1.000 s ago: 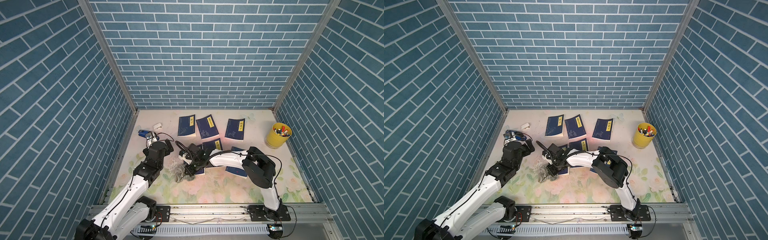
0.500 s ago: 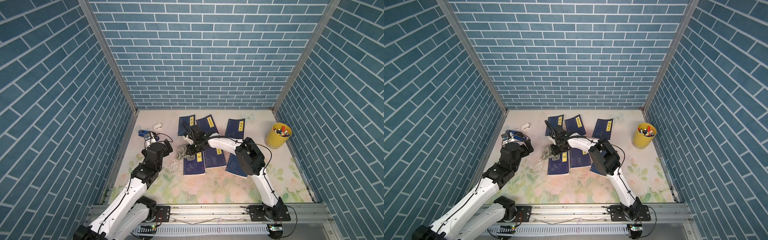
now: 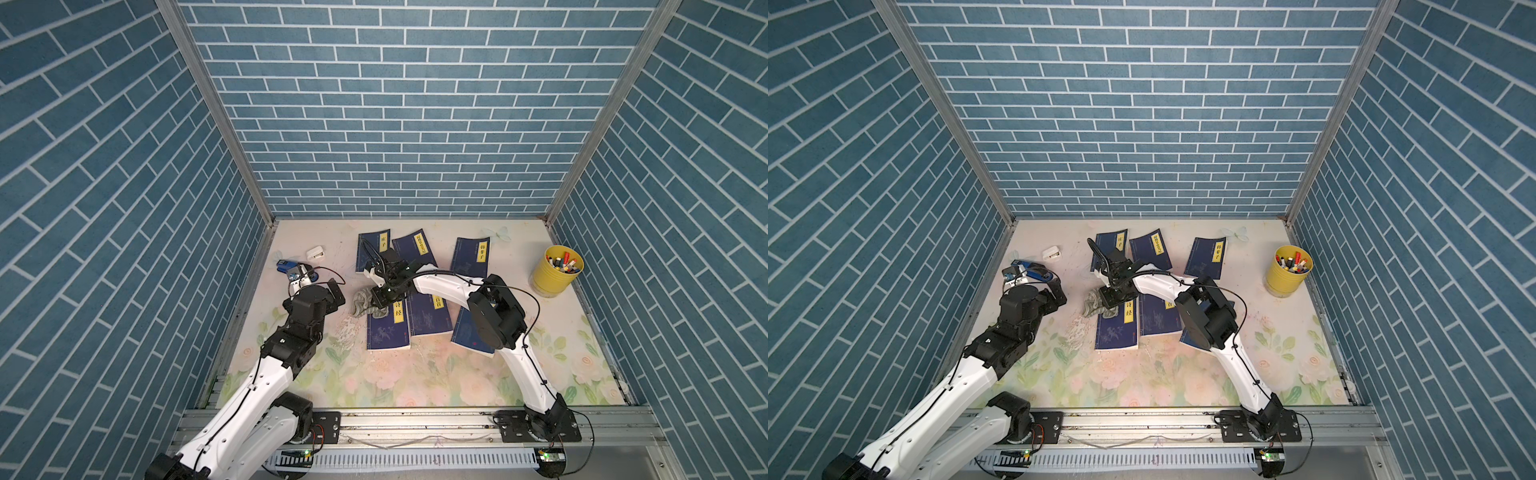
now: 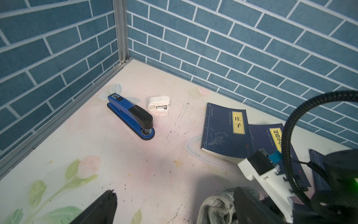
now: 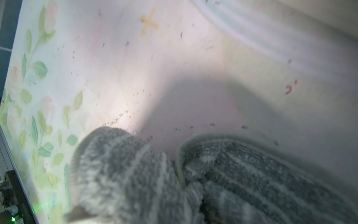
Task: Wipe the cover of the book
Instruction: Wipe the dirt from the cover of the book.
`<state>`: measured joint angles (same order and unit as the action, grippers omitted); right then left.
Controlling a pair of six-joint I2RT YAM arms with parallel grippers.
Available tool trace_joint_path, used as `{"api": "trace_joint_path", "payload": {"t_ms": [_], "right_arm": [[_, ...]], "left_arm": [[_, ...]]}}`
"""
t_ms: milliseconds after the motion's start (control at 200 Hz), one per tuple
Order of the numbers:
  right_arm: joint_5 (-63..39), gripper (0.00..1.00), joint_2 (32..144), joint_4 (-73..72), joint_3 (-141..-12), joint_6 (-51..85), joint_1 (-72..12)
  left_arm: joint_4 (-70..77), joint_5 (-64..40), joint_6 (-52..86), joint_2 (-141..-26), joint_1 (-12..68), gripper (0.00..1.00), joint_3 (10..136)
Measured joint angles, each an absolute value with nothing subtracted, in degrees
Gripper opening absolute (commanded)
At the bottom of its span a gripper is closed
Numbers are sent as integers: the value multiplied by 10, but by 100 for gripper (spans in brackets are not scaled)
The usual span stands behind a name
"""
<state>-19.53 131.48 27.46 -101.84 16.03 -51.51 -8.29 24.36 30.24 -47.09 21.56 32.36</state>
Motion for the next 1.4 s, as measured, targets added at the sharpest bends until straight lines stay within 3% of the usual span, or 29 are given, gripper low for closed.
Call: {"api": "trace_joint_path", "payload": {"t_ms": [320,695,900,1215,1400], "right_arm": [[-187,0,1189,202,-810,187,-601],[-188,0,1147,146,-735,223,-622],[-211,0,1155,155,-748,225,-599],[-219,0,1264,216,-924,205,-504],[-182,0,1242,212,-892,198,-505]], "left_arm": [[-77,244,303,-483,216,100,323],[-61,240,309,-501,215,100,323],[-63,240,309,-493,215,100,323],[-66,231,314,-475,215,100,323],[-66,226,315,-478,215,100,321]]}}
